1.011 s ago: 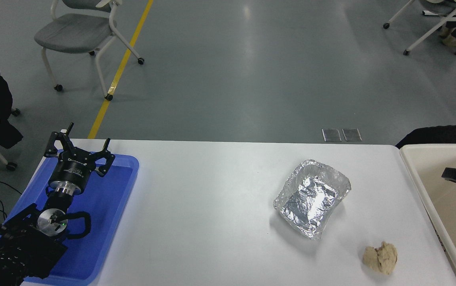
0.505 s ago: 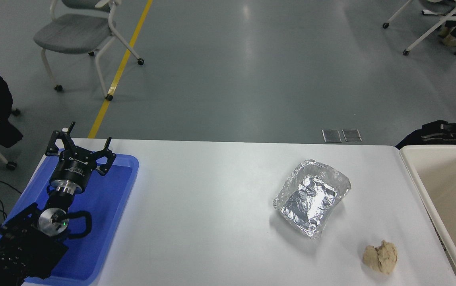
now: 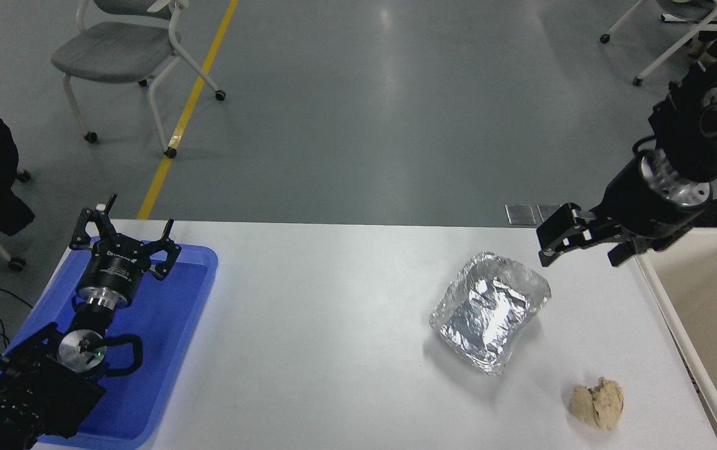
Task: Pick up paper cup place in dustbin
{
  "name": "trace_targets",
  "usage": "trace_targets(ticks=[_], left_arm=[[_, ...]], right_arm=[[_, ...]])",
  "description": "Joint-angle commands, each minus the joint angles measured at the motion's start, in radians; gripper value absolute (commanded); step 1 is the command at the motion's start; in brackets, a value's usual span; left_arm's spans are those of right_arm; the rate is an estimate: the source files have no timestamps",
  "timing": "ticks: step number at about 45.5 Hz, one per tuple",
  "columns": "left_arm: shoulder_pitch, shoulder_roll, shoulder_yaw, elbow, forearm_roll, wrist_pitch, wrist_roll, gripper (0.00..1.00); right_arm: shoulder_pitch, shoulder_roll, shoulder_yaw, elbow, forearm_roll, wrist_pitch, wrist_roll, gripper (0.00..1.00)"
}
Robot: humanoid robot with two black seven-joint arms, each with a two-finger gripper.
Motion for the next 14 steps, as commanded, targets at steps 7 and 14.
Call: trace_targets(ticks=[7,14], left_arm=[[0.002,0.0,0.0,0.0,0.0,0.0,0.0,1.0],[0.002,0.0,0.0,0.0,0.0,0.0,0.0,1.0]], right_arm=[[0.053,0.074,-0.024,0.034,0.065,0.025,0.0,1.0],[0.052,0.011,-0.035,0.034,0.051,0.025,0.0,1.0]])
